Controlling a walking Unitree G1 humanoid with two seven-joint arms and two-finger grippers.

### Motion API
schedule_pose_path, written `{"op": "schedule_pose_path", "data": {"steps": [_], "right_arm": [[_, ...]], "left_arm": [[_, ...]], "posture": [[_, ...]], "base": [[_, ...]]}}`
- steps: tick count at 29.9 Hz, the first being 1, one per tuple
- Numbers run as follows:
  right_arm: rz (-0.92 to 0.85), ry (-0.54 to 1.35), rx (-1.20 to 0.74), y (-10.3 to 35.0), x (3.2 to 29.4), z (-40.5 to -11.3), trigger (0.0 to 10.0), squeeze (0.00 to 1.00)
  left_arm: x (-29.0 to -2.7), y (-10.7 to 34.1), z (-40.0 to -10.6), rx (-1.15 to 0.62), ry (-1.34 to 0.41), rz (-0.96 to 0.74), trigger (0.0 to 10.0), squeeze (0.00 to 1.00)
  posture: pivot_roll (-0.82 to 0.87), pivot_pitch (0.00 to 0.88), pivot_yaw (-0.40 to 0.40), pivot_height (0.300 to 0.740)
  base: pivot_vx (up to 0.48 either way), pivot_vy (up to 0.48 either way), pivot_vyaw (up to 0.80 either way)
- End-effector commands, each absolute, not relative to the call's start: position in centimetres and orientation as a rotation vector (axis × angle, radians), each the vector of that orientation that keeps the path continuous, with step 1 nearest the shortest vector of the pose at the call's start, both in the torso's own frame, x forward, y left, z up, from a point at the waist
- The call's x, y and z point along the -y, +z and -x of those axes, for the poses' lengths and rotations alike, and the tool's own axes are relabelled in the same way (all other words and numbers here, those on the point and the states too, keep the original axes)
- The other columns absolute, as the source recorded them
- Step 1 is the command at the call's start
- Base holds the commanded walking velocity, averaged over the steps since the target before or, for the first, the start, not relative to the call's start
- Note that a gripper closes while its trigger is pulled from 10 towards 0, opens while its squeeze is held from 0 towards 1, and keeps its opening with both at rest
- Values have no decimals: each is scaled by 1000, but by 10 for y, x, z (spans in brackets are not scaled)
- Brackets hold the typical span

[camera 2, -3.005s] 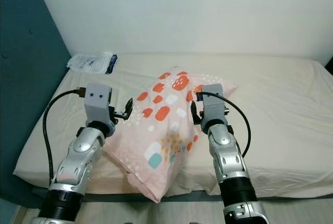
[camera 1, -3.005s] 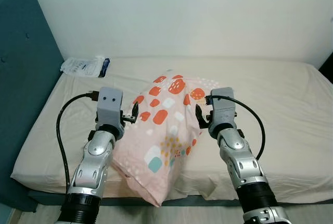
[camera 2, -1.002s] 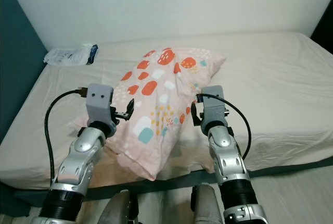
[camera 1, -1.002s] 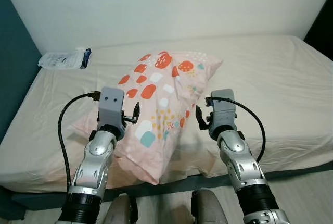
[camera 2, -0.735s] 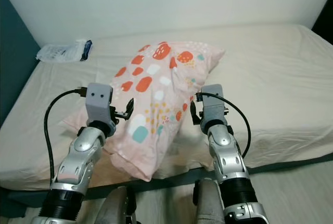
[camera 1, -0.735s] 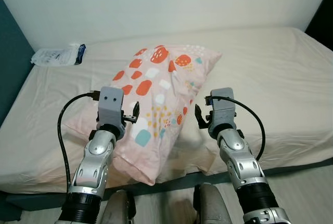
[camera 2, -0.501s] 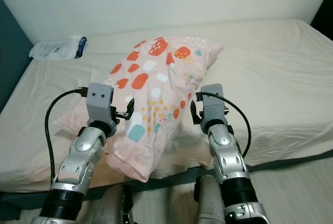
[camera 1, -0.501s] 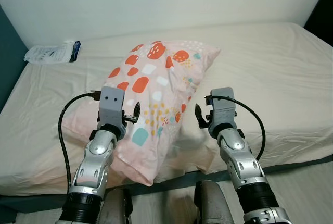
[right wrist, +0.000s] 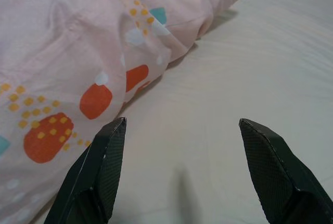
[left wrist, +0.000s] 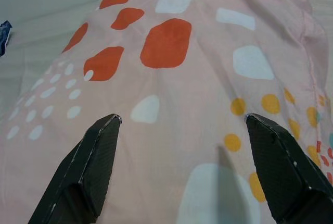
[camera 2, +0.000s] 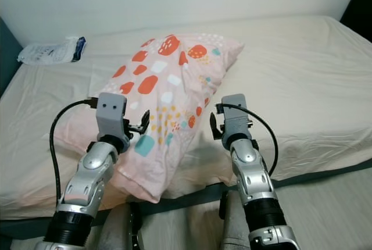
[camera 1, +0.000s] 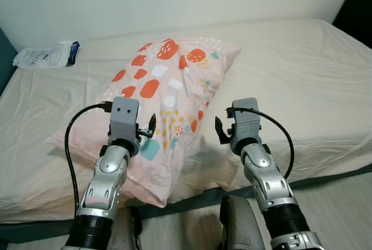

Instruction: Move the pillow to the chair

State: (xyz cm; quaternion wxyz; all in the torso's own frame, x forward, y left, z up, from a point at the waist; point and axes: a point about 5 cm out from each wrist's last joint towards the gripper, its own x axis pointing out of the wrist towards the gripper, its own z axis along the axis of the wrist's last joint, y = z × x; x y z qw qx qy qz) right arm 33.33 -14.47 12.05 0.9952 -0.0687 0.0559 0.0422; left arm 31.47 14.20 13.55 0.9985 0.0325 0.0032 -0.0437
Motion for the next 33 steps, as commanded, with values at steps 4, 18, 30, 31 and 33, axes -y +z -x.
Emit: {"op": "schedule_pose_path", "data": {"steps": [4, 18, 30, 31, 33], "right_arm": [[125, 110, -122, 118, 141, -331, 10000, 0], [114, 125, -121, 118, 141, -329, 10000, 0], [125, 118, -135, 116, 142, -329, 10000, 0], [126, 118, -137, 116, 143, -329, 10000, 0], [126, 119, -139, 116, 143, -329, 10000, 0]], "left_arm": [[-147, 125, -312, -55, -72, -61, 10000, 0], [-205, 100, -303, -305, 7, 388, 10000, 0], [-251, 82, -268, -402, -31, 716, 10000, 0], [-258, 78, -260, -430, -19, 728, 10000, 0], [-269, 71, -250, -454, 37, 723, 10000, 0]], "posture": [[5, 74, 10, 541], [6, 76, 11, 521], [7, 89, 3, 506], [7, 92, 1, 506], [9, 93, -1, 506]], "base": [[0, 0, 0], [0, 0, 0], [0, 0, 0], [0, 0, 0], [0, 0, 0]]}}
